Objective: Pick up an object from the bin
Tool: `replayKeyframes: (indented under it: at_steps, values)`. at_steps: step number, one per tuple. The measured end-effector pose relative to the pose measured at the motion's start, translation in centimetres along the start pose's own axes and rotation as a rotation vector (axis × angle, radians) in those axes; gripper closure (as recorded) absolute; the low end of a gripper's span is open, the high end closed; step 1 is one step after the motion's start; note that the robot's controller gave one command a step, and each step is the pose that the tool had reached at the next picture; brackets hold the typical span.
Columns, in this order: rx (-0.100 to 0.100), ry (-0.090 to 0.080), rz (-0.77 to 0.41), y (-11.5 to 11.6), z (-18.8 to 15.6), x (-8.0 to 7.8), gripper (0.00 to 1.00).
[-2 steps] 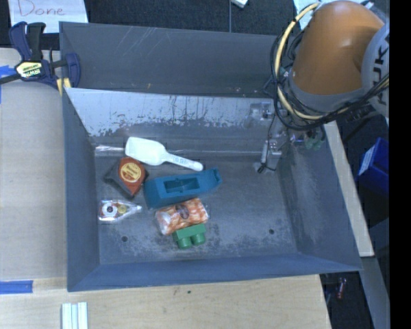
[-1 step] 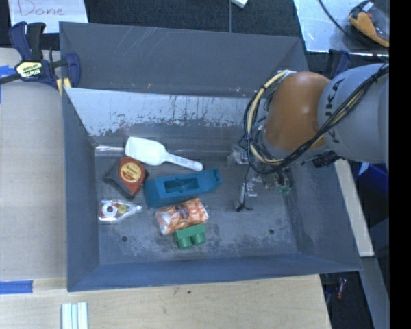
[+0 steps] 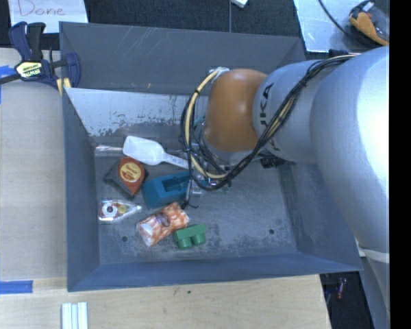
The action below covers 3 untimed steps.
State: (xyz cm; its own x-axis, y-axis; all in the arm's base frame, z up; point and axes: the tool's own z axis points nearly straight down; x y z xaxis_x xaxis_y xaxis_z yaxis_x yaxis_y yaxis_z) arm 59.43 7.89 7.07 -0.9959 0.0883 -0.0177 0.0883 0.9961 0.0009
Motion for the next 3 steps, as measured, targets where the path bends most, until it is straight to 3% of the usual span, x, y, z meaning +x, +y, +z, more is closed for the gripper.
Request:
replayKeyframes:
  at_steps: [1, 2, 3]
  values:
    - [0.004, 0.011, -0.002, 0.4, -3.0, 2.1, 0.00]
    - [0.002, -0.001, -0.161, 4.5, 0.0, 1.3, 0.00]
    - [0.002, -0.006, -0.103, 7.2, -0.4, 1.7, 1.00]
